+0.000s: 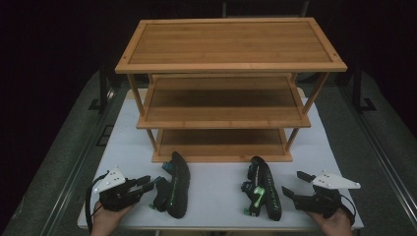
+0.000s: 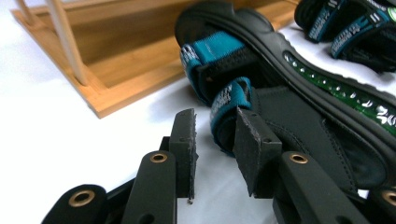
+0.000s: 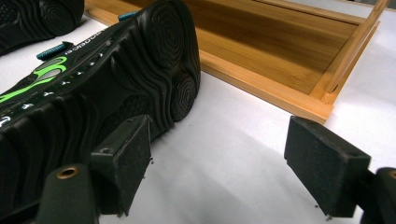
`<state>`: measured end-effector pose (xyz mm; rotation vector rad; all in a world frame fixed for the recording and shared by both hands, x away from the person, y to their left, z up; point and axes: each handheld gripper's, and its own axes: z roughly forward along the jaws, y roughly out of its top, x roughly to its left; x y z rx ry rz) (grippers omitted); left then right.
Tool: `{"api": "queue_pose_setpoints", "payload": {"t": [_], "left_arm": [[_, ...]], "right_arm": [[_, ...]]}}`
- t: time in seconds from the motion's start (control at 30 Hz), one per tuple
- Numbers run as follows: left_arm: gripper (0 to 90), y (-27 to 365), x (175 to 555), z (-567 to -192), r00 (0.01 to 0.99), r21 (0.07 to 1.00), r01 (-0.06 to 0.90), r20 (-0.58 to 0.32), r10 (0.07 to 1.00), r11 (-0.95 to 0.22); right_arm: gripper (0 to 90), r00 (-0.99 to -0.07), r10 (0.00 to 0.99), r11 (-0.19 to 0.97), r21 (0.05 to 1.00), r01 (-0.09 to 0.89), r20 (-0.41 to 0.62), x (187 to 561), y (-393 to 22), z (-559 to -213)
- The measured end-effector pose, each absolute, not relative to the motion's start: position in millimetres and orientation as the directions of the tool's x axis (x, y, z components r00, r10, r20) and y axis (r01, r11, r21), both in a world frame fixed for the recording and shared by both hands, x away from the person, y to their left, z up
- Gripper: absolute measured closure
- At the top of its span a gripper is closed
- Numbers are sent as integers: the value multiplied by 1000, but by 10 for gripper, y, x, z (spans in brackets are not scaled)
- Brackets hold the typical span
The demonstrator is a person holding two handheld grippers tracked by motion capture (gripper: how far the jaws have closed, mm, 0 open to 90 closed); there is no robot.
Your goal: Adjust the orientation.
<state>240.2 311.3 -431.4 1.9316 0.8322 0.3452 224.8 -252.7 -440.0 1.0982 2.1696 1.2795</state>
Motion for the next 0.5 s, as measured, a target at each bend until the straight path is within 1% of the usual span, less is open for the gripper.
{"api": "queue_pose_setpoints", "payload": {"t": [0.1,0.17,0.27,0.5], "left_arm": [[680,3114,2416,-4326,725,864,410,-112,680,-294],[680,3121,2434,-4346,728,859,424,-134,673,-287],[671,3095,2427,-4357,738,845,421,-108,667,-329],[671,3098,2426,-4359,740,839,424,-104,664,-341]], "right_arm": [[221,-618,784,278,860,428,54,2249,-2523,-4403],[221,-622,782,283,858,428,52,2254,-2514,-4408],[221,-624,780,290,857,426,46,2256,-2507,-4407],[221,-624,780,289,858,425,46,2250,-2508,-4406]]}}
